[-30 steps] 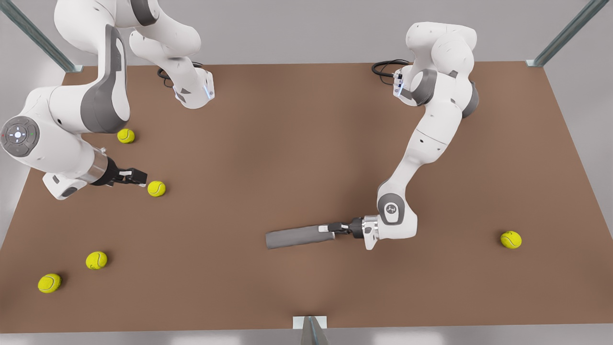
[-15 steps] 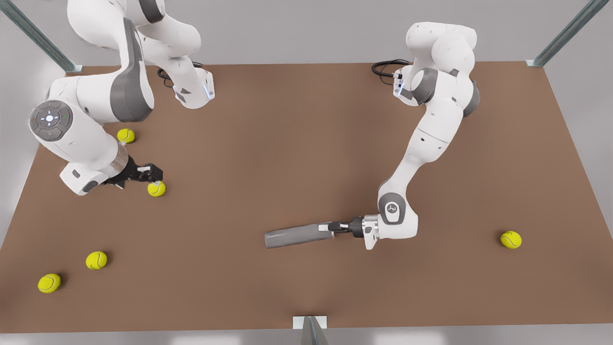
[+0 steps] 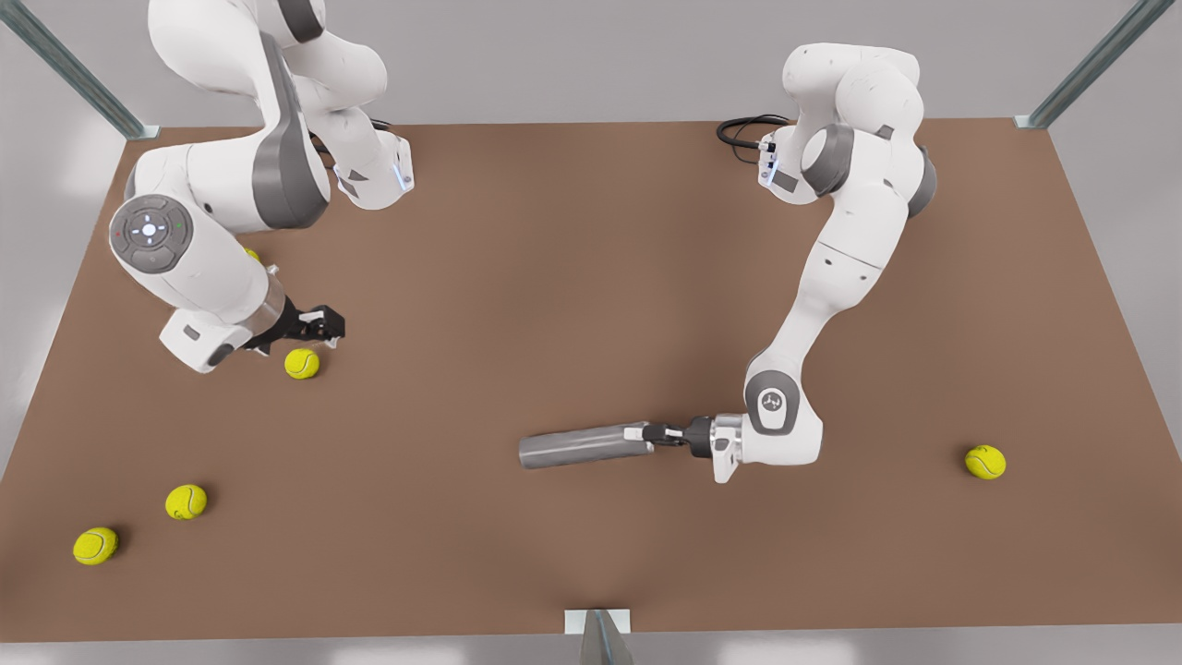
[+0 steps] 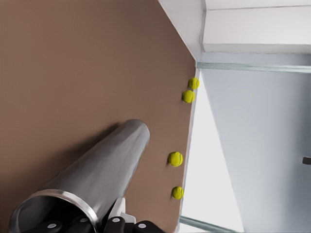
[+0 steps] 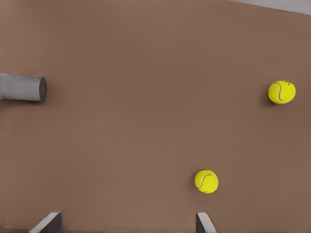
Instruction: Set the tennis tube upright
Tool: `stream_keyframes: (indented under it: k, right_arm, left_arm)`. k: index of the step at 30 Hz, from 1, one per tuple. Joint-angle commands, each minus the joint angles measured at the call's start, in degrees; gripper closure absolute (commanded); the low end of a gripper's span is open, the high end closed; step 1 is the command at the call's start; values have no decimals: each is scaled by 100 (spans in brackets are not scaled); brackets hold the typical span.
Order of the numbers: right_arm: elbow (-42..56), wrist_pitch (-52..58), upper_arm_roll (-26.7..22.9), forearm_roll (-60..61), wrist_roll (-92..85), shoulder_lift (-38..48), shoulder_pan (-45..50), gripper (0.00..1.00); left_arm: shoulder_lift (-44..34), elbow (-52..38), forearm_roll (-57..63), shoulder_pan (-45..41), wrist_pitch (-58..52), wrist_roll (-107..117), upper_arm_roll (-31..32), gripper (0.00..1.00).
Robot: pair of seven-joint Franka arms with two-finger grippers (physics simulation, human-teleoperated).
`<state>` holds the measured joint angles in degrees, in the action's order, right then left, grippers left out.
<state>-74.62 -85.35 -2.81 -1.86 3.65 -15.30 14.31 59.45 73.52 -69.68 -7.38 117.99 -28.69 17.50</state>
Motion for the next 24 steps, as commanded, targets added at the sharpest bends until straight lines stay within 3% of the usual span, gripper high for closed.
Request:
stream_keyframes:
  k: [1,19,24]
  right_arm:
    - [0,1,0,1,4,0,10,0]
    - [-17,264,0,142,22,0,19,0]
    - [-44,273,0,142,48,0,19,0]
  left_arm:
    - [-3,5,-19,0,-5,-5,-1,78]
    - [-486,31,500,140,-444,602,-141,79]
    - [-803,40,1194,334,-541,804,-141,79]
